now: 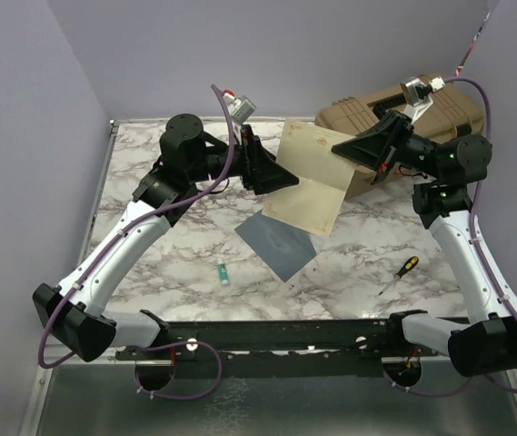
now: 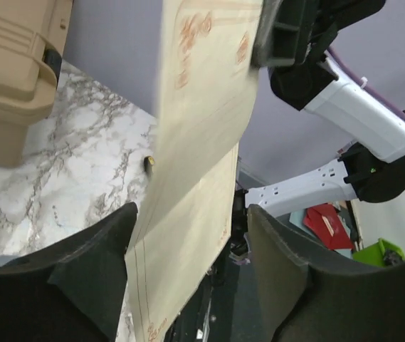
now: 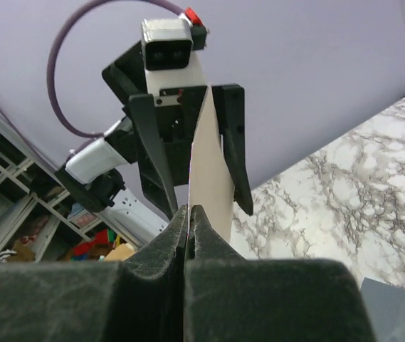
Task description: Place the letter into the envelope and seal it
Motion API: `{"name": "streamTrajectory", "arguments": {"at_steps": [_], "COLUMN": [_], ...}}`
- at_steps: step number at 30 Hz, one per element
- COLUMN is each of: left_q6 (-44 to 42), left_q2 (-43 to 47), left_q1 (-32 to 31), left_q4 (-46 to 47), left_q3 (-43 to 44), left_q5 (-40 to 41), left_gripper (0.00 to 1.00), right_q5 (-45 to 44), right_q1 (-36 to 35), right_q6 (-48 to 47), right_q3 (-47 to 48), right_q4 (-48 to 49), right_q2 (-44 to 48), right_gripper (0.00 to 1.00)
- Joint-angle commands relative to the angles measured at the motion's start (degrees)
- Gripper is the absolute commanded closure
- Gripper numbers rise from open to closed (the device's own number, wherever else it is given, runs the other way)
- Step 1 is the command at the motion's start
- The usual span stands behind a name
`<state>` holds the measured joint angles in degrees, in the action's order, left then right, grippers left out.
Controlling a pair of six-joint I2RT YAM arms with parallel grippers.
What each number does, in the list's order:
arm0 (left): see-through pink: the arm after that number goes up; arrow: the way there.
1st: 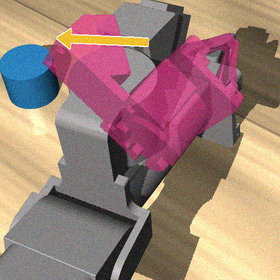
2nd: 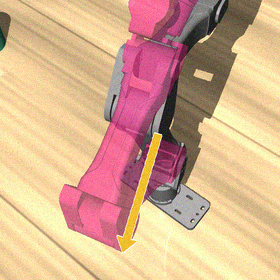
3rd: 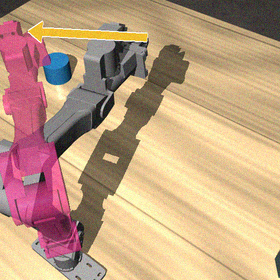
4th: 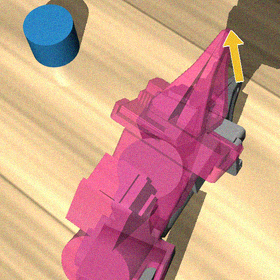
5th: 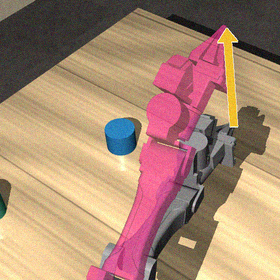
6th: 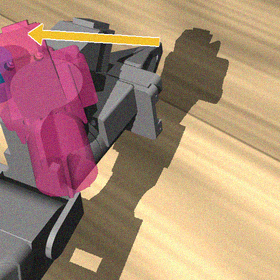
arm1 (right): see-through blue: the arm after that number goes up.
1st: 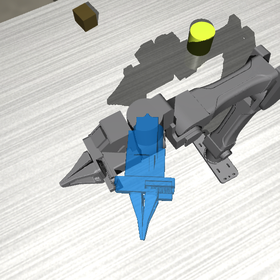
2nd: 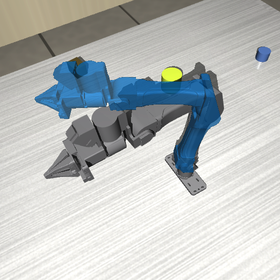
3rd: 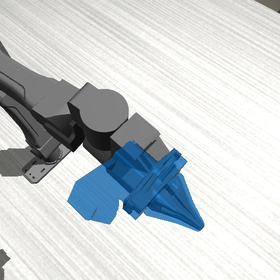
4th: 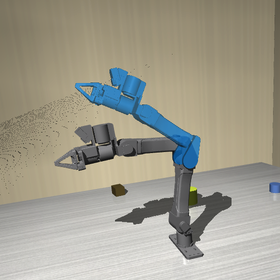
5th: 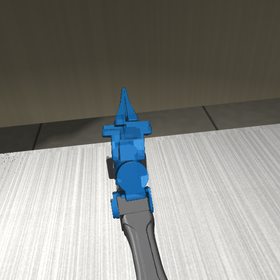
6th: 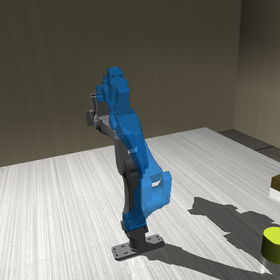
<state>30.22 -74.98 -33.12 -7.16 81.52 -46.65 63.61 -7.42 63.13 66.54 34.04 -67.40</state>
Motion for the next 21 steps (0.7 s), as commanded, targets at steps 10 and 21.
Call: {"name": "streamTrajectory", "arguments": {"at_steps": [10,21], "left_q6": [18.7,19.0], "left_q2": [5.0,4.5], "left_q1": [1.8,4.3], "left_q4": [24.4,23.8], "left_q3": [-15.6,-15.5], "left_q5": [3.2,8.7], "left_gripper": [0.64,1.00], "right_q5": [-4.2,10.6], "right_q1": [-0.1,-0.1], "right_q6": [-1.7,-11.1], "right_q3": [5.5,4.2], "right_q4": [-4.5,-9.6], "right_q2": [-0.6,2.2], "right_gripper": [1.00,0.45]}}
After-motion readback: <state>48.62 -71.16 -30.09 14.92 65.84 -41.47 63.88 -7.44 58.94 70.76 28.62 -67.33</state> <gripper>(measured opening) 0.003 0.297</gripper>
